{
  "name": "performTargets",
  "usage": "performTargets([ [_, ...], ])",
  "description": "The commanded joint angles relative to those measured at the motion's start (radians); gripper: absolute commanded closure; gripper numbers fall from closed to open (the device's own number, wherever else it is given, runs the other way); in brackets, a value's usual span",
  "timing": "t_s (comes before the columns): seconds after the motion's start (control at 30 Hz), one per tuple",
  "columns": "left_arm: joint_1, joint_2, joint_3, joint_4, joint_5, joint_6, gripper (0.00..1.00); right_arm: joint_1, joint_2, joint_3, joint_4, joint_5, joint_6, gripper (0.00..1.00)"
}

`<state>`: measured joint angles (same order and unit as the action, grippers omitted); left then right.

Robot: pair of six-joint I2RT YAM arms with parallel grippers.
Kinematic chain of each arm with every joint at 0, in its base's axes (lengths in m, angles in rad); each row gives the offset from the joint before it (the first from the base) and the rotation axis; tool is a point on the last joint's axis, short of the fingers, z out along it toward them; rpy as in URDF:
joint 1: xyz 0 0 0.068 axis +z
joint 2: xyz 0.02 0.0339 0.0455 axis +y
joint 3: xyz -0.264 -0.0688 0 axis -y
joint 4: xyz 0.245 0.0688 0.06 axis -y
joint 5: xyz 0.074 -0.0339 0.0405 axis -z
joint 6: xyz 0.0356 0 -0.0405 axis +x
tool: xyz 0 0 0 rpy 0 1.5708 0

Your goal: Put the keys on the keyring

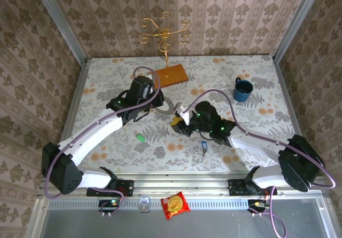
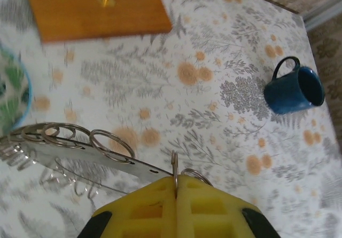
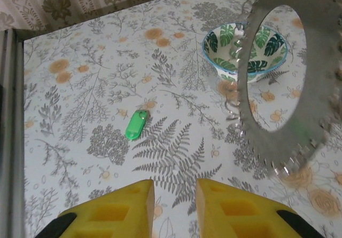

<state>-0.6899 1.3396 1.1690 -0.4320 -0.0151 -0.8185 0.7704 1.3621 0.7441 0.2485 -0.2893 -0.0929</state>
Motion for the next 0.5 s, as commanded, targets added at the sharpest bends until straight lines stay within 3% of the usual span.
performTargets([
  [0.0, 0.02, 0.036, 0.068, -0.229, 0.087, -0.315, 1.0, 0.03, 0.08, 0.002, 0.179, 0.048, 0.012, 0.74],
  [0.3, 0.061, 0.062, 0.031, -0.312, 0.309, -0.723, 1.0, 0.051, 0.203, -0.054, 0.415, 0.131, 0.005, 0.75],
  [0.47, 0.056, 0.062, 0.026, -0.362, 0.361, -0.833, 1.0, 0.055, 0.194, -0.107, 0.43, 0.126, -0.041, 0.75],
])
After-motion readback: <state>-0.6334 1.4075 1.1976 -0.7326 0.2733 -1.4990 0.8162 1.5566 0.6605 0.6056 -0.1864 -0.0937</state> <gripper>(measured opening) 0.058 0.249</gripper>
